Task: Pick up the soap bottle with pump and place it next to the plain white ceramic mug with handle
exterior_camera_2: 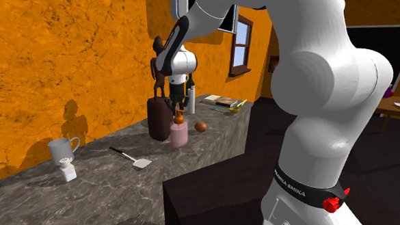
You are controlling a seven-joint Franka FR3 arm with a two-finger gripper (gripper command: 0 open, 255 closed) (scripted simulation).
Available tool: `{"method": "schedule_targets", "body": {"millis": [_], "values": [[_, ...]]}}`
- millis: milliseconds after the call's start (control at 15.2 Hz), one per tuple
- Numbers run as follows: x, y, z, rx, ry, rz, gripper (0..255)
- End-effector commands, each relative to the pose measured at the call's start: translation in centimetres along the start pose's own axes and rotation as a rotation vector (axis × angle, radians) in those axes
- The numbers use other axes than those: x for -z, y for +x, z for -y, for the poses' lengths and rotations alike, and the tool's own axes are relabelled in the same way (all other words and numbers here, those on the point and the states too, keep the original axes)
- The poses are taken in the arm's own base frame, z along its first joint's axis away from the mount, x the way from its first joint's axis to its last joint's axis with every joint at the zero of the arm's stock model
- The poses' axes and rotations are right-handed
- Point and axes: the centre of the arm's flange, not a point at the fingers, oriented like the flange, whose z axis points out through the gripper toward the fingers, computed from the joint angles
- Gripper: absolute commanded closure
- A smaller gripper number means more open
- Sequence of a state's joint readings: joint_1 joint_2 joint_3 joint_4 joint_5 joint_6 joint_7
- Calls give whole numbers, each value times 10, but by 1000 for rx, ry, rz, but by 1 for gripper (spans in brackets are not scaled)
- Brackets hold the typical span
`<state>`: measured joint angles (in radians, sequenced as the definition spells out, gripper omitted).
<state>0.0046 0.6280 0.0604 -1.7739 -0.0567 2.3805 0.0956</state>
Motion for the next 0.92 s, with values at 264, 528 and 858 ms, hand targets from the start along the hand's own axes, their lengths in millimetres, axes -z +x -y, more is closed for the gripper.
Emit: {"method": "schedule_targets", "body": {"millis": [264, 528, 858], "values": [[32, -2, -1, 0, 0, 0, 255], [53, -2, -2, 0, 0, 0, 255], [79, -3, -2, 0, 0, 0, 255]]}}
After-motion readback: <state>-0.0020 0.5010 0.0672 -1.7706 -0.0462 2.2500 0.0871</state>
